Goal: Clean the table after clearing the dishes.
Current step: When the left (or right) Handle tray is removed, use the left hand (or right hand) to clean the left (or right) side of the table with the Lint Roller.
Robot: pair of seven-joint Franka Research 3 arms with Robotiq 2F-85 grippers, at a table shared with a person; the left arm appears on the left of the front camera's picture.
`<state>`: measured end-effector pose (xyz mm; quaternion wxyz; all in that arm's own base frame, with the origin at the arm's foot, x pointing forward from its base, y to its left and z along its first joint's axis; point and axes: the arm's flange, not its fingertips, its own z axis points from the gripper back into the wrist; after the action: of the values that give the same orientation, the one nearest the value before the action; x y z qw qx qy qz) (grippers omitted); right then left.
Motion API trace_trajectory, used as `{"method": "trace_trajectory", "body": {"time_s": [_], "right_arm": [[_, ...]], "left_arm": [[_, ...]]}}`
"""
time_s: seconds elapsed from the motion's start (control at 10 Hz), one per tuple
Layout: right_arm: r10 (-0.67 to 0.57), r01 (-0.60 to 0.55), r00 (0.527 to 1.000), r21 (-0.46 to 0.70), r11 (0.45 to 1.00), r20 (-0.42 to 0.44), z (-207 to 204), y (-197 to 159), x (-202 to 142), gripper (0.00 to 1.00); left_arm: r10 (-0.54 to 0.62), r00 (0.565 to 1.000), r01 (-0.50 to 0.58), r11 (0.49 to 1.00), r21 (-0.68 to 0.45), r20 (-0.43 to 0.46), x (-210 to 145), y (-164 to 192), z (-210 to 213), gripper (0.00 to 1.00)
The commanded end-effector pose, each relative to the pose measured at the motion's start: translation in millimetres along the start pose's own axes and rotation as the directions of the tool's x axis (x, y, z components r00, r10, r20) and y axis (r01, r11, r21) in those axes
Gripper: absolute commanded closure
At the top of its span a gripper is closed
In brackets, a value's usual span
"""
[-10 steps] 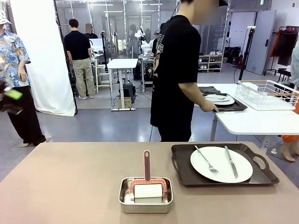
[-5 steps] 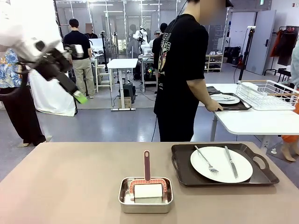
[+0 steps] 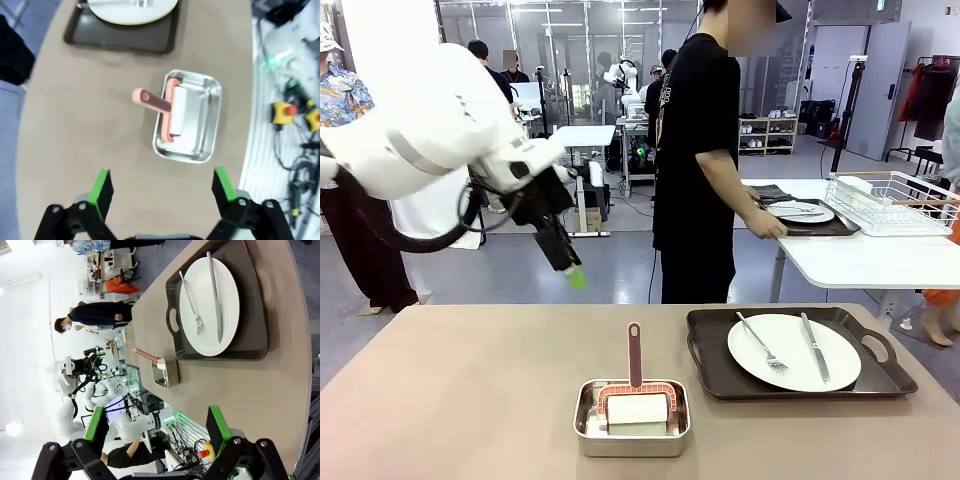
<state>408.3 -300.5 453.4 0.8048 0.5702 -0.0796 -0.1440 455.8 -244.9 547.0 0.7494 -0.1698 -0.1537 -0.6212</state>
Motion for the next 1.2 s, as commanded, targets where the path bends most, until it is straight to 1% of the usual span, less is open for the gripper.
{"method": "trace_trajectory", "body": {"time_s": [0.0, 0.2, 0.3, 0.4, 0.6, 0.7, 0.8, 0.9, 1.0, 1.1], "right_arm": [[0.005, -0.005, 1.0, 0.002, 1.0, 0.002, 0, 3, -2, 0.0], [0.005, -0.005, 1.0, 0.002, 1.0, 0.002, 0, 3, -2, 0.0], [0.005, -0.005, 1.0, 0.002, 1.0, 0.002, 0, 3, -2, 0.0], [0.005, -0.005, 1.0, 0.002, 1.0, 0.002, 0, 3, -2, 0.0], [0.005, -0.005, 1.0, 0.002, 1.0, 0.002, 0, 3, -2, 0.0], [0.005, -0.005, 1.0, 0.002, 1.0, 0.002, 0, 3, -2, 0.0], [0.005, -0.005, 1.0, 0.002, 1.0, 0.002, 0, 3, -2, 0.0], [0.005, -0.005, 1.0, 0.002, 1.0, 0.002, 0, 3, -2, 0.0], [0.005, -0.005, 1.0, 0.002, 1.0, 0.002, 0, 3, -2, 0.0], [0.005, -0.005, 1.0, 0.002, 1.0, 0.002, 0, 3, -2, 0.0]], "left_arm": [[-0.073, 0.996, 0.074, 0.997, 0.02, -0.057, 15, -3, -33, 0.0], [-0.12, 0.986, 0.121, 0.993, 0.002, -0.114, 33, -10, -60, 0.0], [-0.146, 0.979, 0.152, 0.988, 0.026, -0.143, 45, -9, -72, 0.0], [-0.162, 0.972, 0.169, 0.985, 0.026, -0.173, 54, -4, -84, 0.0], [-0.197, 0.953, 0.196, 0.98, -0.027, -0.23, 67, 3, -102, 0.0], [-0.175, 0.949, 0.153, 0.983, -0.101, -0.263, 75, 9, -110, 0.0], [-0.173, 0.944, 0.145, 0.982, -0.118, -0.28, 84, 15, -118, 0.0], [-0.151, 0.942, 0.105, 0.981, -0.165, -0.3, 89, 20, -126, 0.0], [-0.156, 0.935, 0.099, 0.977, -0.188, -0.317, 90, 23, -132, 0.0], [-0.162, 0.932, 0.083, 0.967, -0.242, -0.325, 91, 25, -136, 0.0]]}}
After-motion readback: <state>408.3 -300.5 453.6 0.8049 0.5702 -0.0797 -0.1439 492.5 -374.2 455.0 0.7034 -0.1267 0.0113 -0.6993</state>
